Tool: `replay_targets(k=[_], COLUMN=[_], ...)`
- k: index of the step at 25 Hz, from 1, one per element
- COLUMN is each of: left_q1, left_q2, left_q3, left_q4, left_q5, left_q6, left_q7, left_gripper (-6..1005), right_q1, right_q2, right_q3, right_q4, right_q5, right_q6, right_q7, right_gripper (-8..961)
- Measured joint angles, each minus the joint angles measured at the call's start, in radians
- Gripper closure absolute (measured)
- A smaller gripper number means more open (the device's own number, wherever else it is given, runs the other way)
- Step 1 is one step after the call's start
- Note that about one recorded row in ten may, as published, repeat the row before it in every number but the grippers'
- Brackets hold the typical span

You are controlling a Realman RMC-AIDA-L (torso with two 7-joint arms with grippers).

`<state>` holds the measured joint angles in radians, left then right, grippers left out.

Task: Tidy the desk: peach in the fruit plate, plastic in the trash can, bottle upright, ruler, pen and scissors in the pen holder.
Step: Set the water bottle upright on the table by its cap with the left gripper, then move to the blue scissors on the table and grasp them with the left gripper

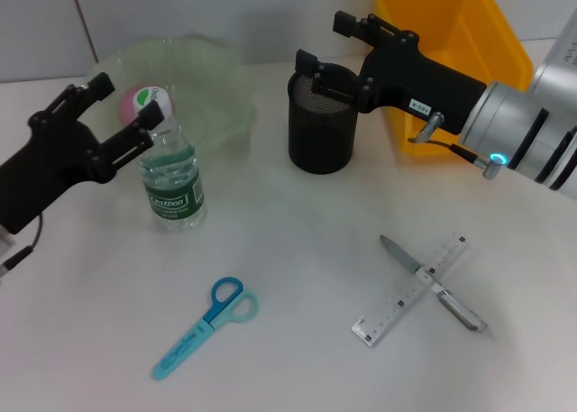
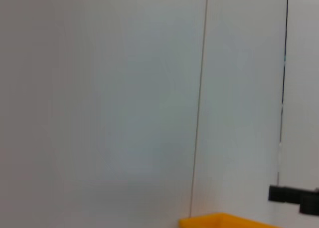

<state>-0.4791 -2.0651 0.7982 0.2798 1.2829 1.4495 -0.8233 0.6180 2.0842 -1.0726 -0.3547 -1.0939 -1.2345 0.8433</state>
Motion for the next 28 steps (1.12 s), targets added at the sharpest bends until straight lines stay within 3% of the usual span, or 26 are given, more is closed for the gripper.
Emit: replay_targets(k=[2,4,9,14,17,20,22,23,24,28], left_q1=[0.015,0.083,0.130,0.137,0.130,0.124,0.121,0.121,0.121,0.120], left_q2=[0.002,0.018,0.038,0.072,0.074,0.058,0.028,0.028,0.007,-0.006], left_q3=[0.008,0.067,0.093,0.093,0.094,0.096,0.095,0.095,0.095,0.127], left_q4=[0.030,0.182,0.305,0.391,0.418,0.488,0.574,0.574,0.632,0.672], left_q5=[0.009,0.067,0.129,0.208,0.255,0.356,0.455,0.455,0.518,0.565], left_q6=[0.012,0.065,0.159,0.259,0.269,0.268,0.260,0.260,0.246,0.205], left_q7=[-0.044,-0.244,-0.412,-0.587,-0.631,-0.677,-0.701,-0.701,-0.705,-0.705], left_gripper=[175,175,176,177,178,179,179,180,180,181], right_q1=[0.000,0.000,-0.004,-0.008,-0.010,-0.015,-0.023,-0.023,-0.025,-0.042], right_q2=[-0.001,-0.001,-0.001,-0.001,-0.001,-0.002,-0.003,-0.003,-0.003,-0.005], right_q3=[0.004,0.014,0.053,0.086,0.098,0.110,0.112,0.112,0.113,0.118], right_q4=[-0.001,-0.002,-0.003,-0.003,-0.002,-0.001,-0.003,-0.003,-0.003,-0.006], right_q5=[0.000,0.000,0.001,0.003,0.003,0.003,0.003,0.003,0.003,0.003], right_q6=[0.002,0.003,0.002,-0.004,-0.012,-0.021,-0.024,-0.024,-0.025,-0.029], right_q7=[-0.001,-0.002,-0.001,0.006,0.006,0.006,0.007,0.007,0.007,0.011], right_gripper=[144,144,144,144,144,144,144,144,145,145])
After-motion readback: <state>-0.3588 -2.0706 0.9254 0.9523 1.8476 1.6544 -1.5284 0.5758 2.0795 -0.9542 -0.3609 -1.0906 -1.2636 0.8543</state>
